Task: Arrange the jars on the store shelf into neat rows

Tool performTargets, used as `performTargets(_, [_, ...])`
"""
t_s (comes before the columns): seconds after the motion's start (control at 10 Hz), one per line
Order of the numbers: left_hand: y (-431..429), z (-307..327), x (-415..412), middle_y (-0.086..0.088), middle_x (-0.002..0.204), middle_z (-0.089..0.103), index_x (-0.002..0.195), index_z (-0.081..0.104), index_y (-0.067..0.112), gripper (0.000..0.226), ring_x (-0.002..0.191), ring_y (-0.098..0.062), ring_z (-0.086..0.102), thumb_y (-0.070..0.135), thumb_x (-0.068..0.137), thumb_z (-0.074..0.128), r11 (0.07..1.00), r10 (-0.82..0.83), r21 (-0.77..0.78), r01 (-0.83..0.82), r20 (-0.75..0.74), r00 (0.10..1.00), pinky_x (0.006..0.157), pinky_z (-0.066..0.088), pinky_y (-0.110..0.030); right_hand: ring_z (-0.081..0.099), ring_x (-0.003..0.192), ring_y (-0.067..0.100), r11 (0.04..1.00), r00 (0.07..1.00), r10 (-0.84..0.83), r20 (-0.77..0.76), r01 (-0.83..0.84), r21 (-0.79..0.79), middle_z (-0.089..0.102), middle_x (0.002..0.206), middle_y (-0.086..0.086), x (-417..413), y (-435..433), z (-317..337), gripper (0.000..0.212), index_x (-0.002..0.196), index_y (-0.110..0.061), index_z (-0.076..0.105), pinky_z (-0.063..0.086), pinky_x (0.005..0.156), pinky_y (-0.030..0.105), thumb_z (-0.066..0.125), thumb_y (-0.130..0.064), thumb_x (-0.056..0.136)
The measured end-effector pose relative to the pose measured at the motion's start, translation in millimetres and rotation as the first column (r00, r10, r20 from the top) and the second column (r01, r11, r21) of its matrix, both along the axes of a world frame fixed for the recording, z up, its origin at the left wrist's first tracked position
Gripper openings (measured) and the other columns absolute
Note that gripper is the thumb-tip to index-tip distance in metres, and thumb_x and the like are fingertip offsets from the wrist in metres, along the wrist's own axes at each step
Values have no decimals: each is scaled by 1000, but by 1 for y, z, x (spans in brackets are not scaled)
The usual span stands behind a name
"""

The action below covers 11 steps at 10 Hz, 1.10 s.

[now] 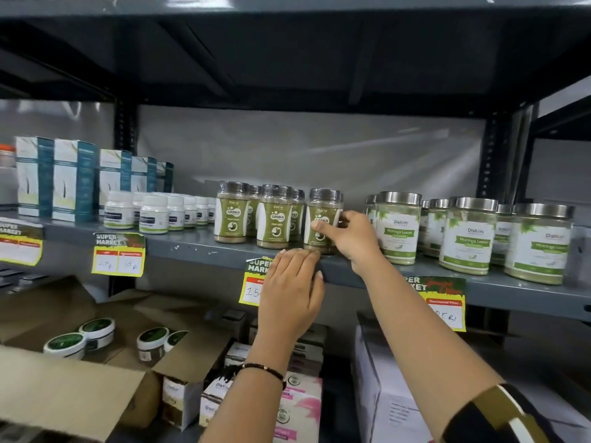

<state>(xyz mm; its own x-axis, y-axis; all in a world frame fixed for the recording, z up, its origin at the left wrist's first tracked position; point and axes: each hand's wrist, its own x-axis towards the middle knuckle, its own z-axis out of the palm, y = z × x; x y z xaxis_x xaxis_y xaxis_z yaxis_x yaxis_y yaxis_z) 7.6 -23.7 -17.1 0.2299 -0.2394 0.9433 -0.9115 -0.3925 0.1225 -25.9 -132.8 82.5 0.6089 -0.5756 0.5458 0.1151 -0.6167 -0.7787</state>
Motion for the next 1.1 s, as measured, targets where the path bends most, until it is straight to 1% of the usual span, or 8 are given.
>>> performTargets(0.1, [0, 0, 1, -5, 112, 65, 114, 63, 8, 35, 108, -20, 53, 22, 89, 43, 1000, 0, 4, 0, 7, 1000, 103, 30, -33, 63, 97, 22, 999, 1000, 18, -11, -17, 39, 67, 105, 2, -3, 0, 0, 58, 110, -11, 61, 53, 87, 40, 81, -42, 65])
performTargets(0.2, [0, 1, 1, -5, 112, 65, 114, 63, 8, 35, 108, -20, 54, 23, 89, 43, 1000, 2, 3, -2, 8, 1000, 103, 30, -32, 63, 95, 21, 1000, 999, 16, -38, -15, 20, 67, 104, 3, -3, 0, 0, 53, 105, -12, 61, 54, 85, 40, 83, -38, 64])
performTargets(0.3, [0, -1, 1, -5, 111, 65, 114, 63, 7, 36, 108, -20, 54, 23, 89, 43, 1000, -1, -7, 1, 12, 1000, 103, 30, -33, 62, 89, 20, 1000, 1000, -8, -22, 8, 1, 67, 97, 3, -6, 1, -1, 38, 95, -14, 60, 52, 77, 34, 81, -32, 68])
performTargets(0.5, [0, 1, 1, -6, 112, 65, 114, 63, 7, 36, 108, -20, 54, 23, 89, 42, 1000, -6, -10, 7, 17, 1000, 102, 31, -33, 63, 86, 19, 998, 998, -63, -9, 63, -13, 67, 95, 2, -8, 2, -1, 42, 98, -11, 62, 53, 77, 35, 80, -33, 68])
performTargets(0.7, [0, 1, 1, -5, 111, 65, 114, 63, 7, 36, 108, -20, 54, 22, 89, 42, 1000, 3, -30, -2, 34, 999, 102, 32, -34, 63, 84, 18, 998, 998, -64, -4, 64, -27, 68, 92, 0, -8, 2, -2, 41, 98, -11, 63, 52, 73, 32, 80, -33, 68])
performTargets(0.9, [0, 1, 1, -5, 111, 65, 113, 63, 7, 36, 107, -19, 54, 22, 89, 42, 1000, -2, -24, 3, 35, 999, 102, 33, -34, 64, 93, 20, 997, 997, -70, -31, 68, -41, 69, 100, 2, -6, 2, -1, 48, 103, -9, 63, 53, 82, 37, 81, -36, 67])
performTargets(1.0, [-2, 0, 4, -6, 110, 65, 113, 63, 7, 35, 107, -20, 55, 22, 89, 42, 999, -7, -35, 10, 63, 998, 102, 34, -35, 61, 100, 22, 992, 996, -82, -43, 77, -96, 65, 105, 3, -13, 7, 2, 53, 107, -9, 59, 51, 85, 38, 79, -38, 69])
performTargets(1.1, [1, -3, 4, -6, 110, 65, 113, 62, 7, 35, 108, -20, 54, 23, 90, 41, 1000, -14, -25, 15, 42, 999, 103, 31, -33, 60, 100, 20, 964, 973, -167, 159, 195, -183, 62, 108, 2, -28, 14, -7, 57, 115, -10, 57, 52, 85, 36, 75, -43, 72])
